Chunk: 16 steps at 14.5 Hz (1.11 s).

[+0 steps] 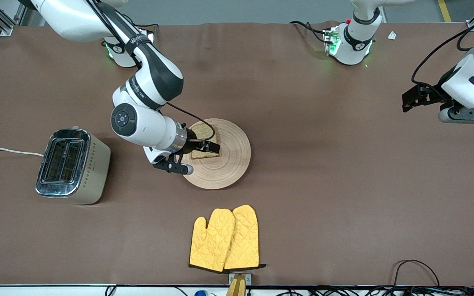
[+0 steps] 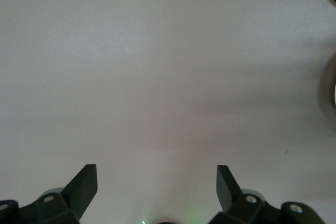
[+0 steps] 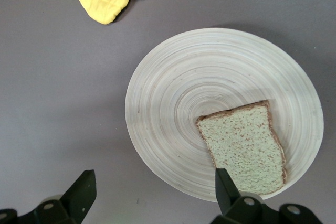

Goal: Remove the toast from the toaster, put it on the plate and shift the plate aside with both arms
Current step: 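Carry the toast over the wooden plate and lower it with the right gripper, then release the toast and withdraw the right gripper while the left gripper approaches, then reach the left gripper to the plate rim and grasp it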

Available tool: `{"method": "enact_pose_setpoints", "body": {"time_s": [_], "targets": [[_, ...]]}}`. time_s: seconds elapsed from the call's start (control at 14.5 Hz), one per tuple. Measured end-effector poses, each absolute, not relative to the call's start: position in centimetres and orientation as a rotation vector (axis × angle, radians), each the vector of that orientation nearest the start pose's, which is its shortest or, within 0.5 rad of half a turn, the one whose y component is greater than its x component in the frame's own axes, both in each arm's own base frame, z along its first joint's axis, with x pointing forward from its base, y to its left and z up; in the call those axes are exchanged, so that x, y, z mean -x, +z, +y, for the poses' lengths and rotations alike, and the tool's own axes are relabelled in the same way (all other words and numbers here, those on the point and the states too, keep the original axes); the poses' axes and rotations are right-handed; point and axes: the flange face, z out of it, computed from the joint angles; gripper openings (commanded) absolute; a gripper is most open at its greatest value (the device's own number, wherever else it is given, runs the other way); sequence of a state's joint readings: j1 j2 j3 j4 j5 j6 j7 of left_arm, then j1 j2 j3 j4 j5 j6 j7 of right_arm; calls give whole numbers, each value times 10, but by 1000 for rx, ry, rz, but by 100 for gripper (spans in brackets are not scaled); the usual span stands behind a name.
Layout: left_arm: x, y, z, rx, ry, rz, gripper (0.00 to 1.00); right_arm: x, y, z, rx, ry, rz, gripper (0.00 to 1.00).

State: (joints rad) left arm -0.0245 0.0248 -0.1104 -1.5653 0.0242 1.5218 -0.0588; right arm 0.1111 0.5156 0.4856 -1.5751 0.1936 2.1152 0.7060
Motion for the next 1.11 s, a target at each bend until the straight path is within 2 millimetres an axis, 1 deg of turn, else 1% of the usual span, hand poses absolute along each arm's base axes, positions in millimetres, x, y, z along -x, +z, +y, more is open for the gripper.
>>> {"method": "enact_pose_setpoints", "body": {"time_s": [0.07,0.14,0.21,0.28,0.35,0.48,0.62,0.76,0.97,1.11], "targets": [[-552,609,-72,3110,103,119,100,-597,383,347,2746,263,381,100],[-553,607,-72,3110,103,121,100,-603,389,335,2751,263,388,100],[-554,606,-74,3110,105,124,100,-611,398,318,2765,253,380,100],[-556,603,-76,3115,111,129,100,-618,408,297,2786,238,360,100],[-558,598,-79,3135,122,133,100,-626,418,272,2814,219,338,100],[-570,578,-89,3227,148,137,100,-638,437,214,2871,172,273,100],[-590,546,-98,3300,161,207,100,-645,456,162,2911,125,214,100],[-609,508,-107,3379,185,324,100,-647,475,115,2943,86,167,100],[-629,444,-117,3494,210,477,100,-638,505,51,2980,80,125,100],[-636,400,-126,3565,222,566,100,-625,526,16,3000,95,112,100]]}}
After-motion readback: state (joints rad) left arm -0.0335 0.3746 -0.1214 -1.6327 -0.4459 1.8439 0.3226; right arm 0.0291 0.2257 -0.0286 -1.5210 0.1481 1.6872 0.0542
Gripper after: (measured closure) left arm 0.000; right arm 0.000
